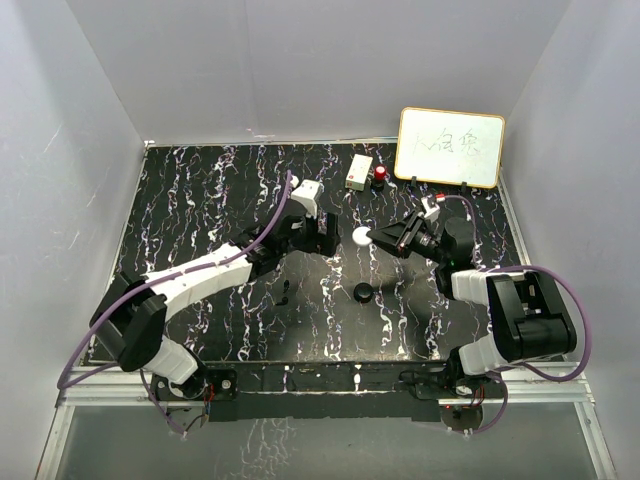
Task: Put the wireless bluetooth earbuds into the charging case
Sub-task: Pick up the charging case at the center of the board, then open the charging case.
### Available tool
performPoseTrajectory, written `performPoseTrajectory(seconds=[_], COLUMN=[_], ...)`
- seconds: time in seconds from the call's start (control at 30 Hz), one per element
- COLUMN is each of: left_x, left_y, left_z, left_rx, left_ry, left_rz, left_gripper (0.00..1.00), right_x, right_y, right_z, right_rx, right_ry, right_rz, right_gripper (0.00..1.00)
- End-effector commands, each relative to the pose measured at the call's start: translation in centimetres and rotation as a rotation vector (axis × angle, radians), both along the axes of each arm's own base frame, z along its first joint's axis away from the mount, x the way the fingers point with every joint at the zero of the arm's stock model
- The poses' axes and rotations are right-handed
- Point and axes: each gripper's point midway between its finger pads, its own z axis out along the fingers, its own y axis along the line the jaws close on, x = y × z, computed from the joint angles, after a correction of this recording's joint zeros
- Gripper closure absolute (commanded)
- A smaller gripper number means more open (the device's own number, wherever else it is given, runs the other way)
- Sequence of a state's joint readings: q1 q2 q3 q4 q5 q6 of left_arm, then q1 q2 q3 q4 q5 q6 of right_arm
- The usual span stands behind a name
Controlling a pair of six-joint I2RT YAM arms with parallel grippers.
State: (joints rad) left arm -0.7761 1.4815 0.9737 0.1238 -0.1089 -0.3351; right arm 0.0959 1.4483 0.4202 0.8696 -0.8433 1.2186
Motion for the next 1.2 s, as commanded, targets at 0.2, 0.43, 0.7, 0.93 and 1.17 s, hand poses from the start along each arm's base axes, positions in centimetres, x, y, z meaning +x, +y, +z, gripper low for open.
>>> performPoseTrajectory(seconds=[0.2, 0.43, 0.7, 0.93, 1.17], left_x=[0.7, 0.6, 0.3, 0.1, 0.1], left_y=[-1.4, -2.1, -3.2, -4.1, -4.6], left_z=[4.5, 5.4, 6.3, 6.5, 5.8], left_rx=[-0.159, -0.208, -0.26, -0.273, -0.263], left_ry=[-0.053, -0.055, -0.058, -0.058, -0.048], left_rz=[0.026, 0.008, -0.034, -0.063, -0.07], left_gripper=[0.01, 0.01, 0.01, 0.01, 0.01], right_x=[0.9, 1.1, 1.0, 1.0, 0.9], right_y=[-0.1, -0.1, -0.1, -0.1, -0.1], right_z=[4.0, 3.4, 3.1, 3.3, 3.5], right_rx=[0.047, 0.042, 0.039, 0.042, 0.044], right_ry=[-0.169, -0.157, -0.153, -0.16, -0.165], right_rz=[-0.014, -0.019, -0.018, -0.018, -0.015], right_gripper=[1.0, 1.0, 1.0, 1.0, 1.0])
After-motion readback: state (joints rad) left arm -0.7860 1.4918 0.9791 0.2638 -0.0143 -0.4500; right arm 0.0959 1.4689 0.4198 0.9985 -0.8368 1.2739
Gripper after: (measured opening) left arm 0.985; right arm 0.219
